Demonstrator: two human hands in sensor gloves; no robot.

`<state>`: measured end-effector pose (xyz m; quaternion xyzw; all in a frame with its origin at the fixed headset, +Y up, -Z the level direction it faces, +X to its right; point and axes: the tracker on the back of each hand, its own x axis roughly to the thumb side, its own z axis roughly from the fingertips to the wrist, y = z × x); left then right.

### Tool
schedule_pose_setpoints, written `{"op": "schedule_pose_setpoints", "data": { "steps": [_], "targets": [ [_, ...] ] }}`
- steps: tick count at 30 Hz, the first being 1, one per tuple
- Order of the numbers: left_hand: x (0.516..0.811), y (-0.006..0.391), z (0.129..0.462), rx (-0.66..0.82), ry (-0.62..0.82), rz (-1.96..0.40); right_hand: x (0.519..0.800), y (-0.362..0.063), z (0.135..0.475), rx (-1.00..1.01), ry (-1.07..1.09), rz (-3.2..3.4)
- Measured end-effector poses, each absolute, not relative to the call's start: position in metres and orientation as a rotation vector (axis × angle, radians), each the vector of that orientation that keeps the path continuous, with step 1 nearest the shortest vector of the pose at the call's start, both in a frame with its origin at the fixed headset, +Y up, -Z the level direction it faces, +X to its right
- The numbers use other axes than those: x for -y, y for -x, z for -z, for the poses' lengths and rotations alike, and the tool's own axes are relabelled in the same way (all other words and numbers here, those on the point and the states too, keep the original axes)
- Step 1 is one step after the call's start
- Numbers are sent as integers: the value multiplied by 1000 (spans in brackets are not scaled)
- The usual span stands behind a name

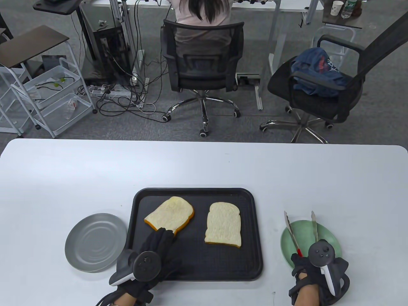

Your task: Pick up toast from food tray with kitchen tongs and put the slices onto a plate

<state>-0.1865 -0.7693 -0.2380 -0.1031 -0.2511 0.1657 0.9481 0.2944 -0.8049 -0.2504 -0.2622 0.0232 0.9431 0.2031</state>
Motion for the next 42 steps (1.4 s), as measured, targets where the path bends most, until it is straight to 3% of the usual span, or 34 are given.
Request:
{"op": "schedule_pose_setpoints", "data": {
  "steps": [14,24,34,42],
  "targets": [
    [769,186,239,510,209,-332,788,-285,251,185,663,-2661],
    [770,185,239,513,214,-329,762,-263,250,320,498,-2666],
    [770,187,239,508,210,-343,737,-220,243,369,241,-2745],
    [771,186,238,509,213,-334,734,-184,243,271,32,-2791]
  ]
}}
